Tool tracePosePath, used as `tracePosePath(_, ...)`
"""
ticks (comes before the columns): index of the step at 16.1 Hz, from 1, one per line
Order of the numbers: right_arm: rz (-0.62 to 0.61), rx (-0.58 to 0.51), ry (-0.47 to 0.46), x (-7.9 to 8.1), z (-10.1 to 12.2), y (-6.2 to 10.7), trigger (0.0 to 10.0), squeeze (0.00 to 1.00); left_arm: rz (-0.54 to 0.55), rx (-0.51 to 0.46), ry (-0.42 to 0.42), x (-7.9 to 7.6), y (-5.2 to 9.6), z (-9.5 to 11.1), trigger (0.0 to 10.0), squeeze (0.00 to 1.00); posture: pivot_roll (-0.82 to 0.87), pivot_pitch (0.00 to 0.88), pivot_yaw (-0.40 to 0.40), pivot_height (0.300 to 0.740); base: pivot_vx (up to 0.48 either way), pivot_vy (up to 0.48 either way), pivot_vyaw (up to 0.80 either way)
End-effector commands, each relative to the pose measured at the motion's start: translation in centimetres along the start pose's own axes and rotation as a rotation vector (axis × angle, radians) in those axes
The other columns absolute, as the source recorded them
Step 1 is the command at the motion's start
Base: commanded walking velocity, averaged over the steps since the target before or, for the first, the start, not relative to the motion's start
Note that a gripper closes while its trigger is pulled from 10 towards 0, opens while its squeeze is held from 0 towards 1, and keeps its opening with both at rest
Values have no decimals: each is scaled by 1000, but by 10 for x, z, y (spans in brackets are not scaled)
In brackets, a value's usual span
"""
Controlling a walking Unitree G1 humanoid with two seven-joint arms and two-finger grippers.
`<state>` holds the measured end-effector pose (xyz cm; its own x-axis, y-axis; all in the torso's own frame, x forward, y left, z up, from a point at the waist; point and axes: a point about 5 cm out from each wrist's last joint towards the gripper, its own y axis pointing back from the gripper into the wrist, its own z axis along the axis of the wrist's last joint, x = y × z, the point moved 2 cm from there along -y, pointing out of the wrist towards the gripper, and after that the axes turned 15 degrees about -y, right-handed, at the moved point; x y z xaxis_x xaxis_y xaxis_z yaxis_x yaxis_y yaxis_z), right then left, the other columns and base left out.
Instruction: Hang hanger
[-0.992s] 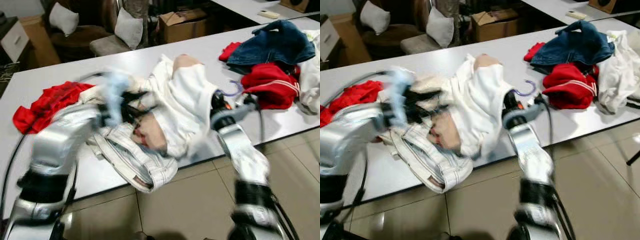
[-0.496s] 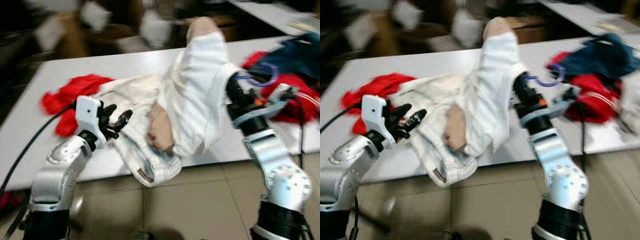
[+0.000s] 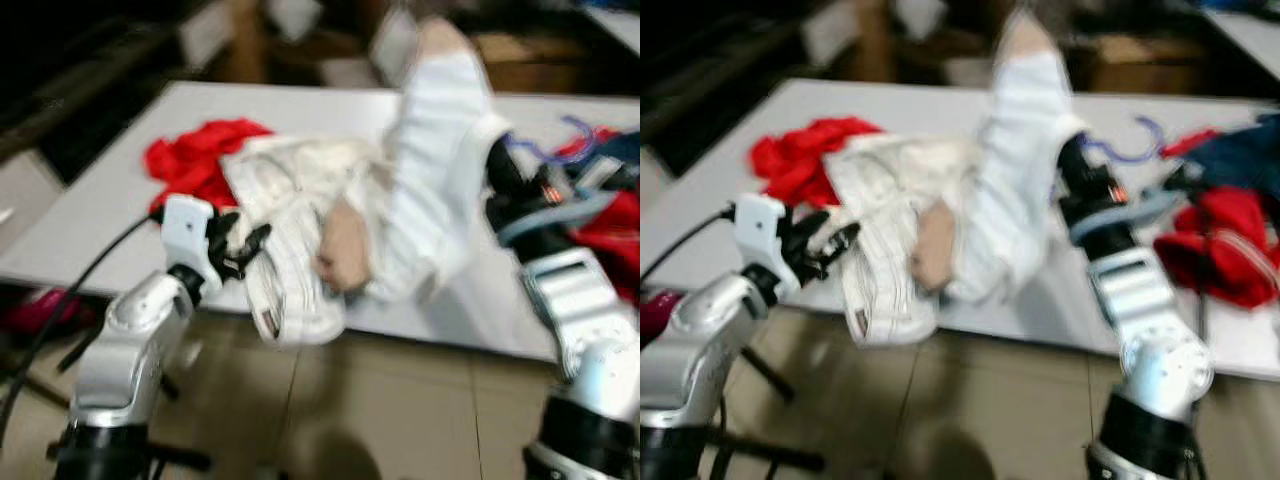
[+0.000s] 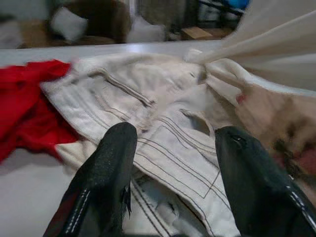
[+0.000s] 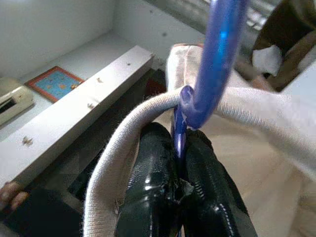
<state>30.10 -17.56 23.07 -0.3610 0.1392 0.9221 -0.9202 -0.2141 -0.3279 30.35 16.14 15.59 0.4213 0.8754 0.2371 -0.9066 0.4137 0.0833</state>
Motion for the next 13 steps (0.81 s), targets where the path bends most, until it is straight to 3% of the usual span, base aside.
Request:
tracePosePath(1,65,24,-13,16,-5,-6,10000,0,21,-3,-29,6,2,3,10000,0,-97,0,70,740,0,-364,794)
tracePosePath(3,85,17,-10,22,-1,-8,10000,0,19,-3,-34,7,3,3,10000,0,-97,0,71,740,0,-416,794)
tracePosePath(8,68,28,-6,20,-1,-9,10000,0,17,3,-46,7,4,1,10000,0,-92,0,71,740,0,-404,794)
tracePosePath(10,65,23,-10,19,-1,-9,10000,0,14,1,-49,8,4,1,10000,0,-90,0,72,740,0,0,794)
tracePosePath(11,82,26,-7,24,-1,-10,10000,0,20,3,-29,9,4,0,10000,0,-88,0,72,740,0,0,794)
tracePosePath(13,143,66,42,40,-5,-16,10000,0,44,8,-74,14,5,1,10000,0,-81,0,67,740,0,0,794)
